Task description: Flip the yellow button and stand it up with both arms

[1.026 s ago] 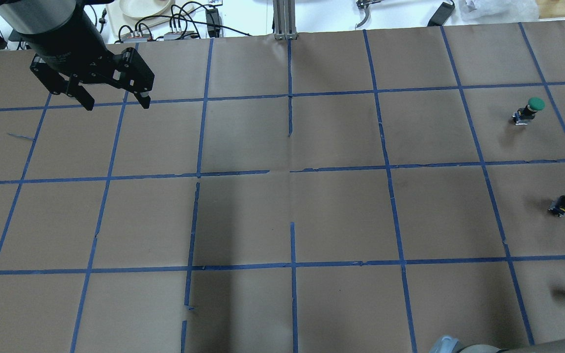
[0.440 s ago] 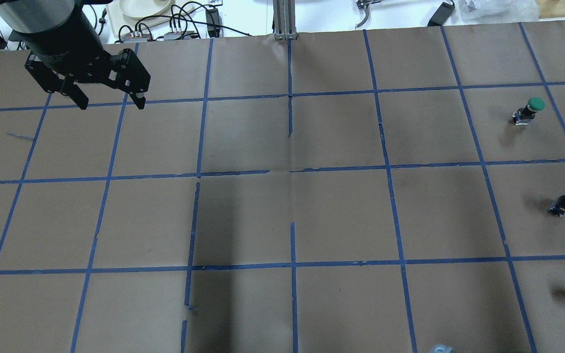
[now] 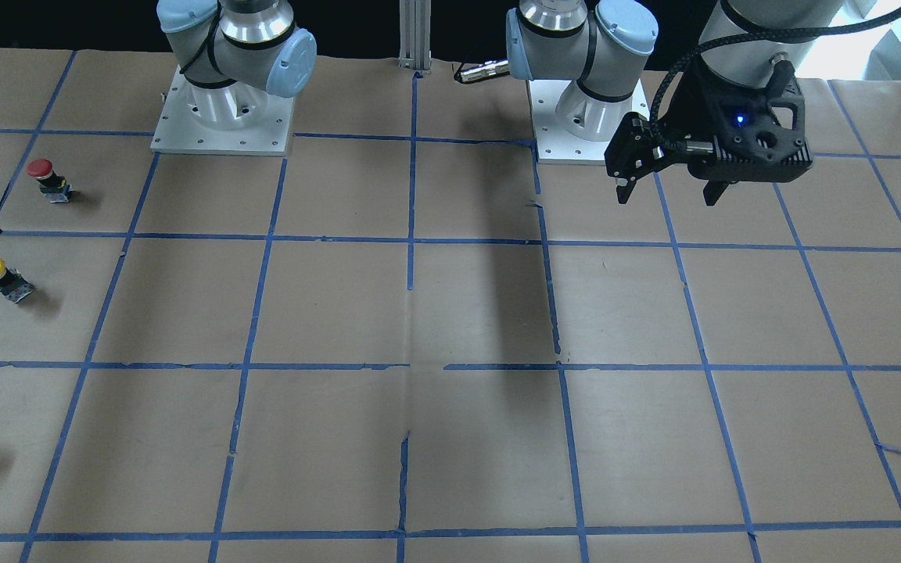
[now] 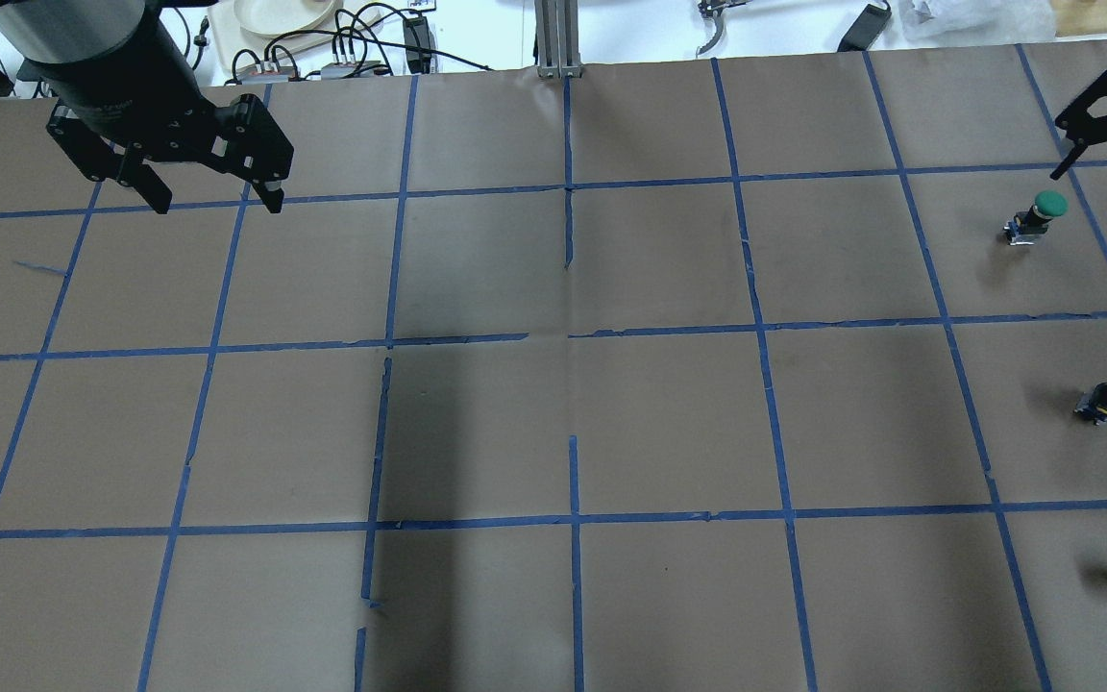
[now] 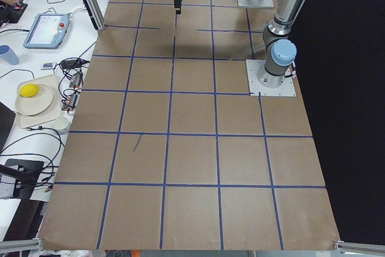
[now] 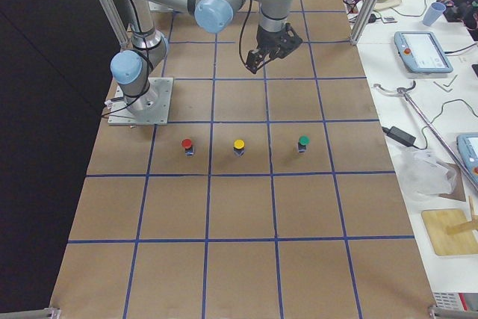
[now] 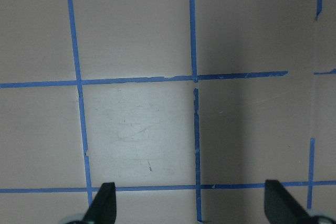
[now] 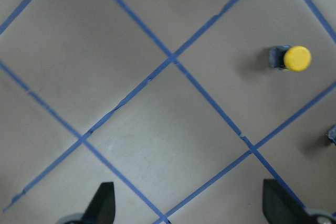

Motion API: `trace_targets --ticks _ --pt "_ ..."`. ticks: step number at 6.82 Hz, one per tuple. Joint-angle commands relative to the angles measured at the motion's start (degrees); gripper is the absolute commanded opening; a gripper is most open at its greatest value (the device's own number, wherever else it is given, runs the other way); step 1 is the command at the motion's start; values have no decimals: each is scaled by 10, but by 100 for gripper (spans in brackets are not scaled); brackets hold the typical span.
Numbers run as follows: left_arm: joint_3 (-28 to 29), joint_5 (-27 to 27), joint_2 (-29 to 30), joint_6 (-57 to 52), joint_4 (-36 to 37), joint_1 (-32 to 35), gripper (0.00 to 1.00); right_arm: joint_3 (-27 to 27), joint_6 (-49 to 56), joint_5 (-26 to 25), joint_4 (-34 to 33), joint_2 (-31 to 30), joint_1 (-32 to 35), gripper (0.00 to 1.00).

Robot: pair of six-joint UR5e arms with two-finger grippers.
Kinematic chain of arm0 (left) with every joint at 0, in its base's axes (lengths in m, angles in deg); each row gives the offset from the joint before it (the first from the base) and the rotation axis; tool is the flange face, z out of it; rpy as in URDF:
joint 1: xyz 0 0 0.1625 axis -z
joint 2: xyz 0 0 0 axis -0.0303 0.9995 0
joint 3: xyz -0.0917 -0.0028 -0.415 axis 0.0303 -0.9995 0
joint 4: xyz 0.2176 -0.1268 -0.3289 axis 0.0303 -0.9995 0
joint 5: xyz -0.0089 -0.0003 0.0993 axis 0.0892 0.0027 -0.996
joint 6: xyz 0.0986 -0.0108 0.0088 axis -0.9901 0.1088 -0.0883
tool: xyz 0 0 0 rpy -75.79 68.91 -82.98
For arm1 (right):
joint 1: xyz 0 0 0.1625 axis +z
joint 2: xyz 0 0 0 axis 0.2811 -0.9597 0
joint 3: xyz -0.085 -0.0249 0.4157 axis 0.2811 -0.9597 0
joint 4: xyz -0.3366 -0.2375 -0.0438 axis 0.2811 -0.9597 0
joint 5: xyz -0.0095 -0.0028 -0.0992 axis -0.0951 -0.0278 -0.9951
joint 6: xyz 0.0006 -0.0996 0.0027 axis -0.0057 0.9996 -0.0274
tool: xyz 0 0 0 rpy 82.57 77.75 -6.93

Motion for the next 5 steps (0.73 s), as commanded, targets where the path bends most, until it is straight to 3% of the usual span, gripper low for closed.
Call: trace_targets --ticks 1,3,5 --pt "1 0 0 0 0 0 99 -1 128 16 5 -17 97 100" --pt "1 3 0 0 1 -1 99 -1 117 11 -2 -16 247 100" --pt "1 2 0 0 1 -1 99 1 119 11 -4 -12 296 100"
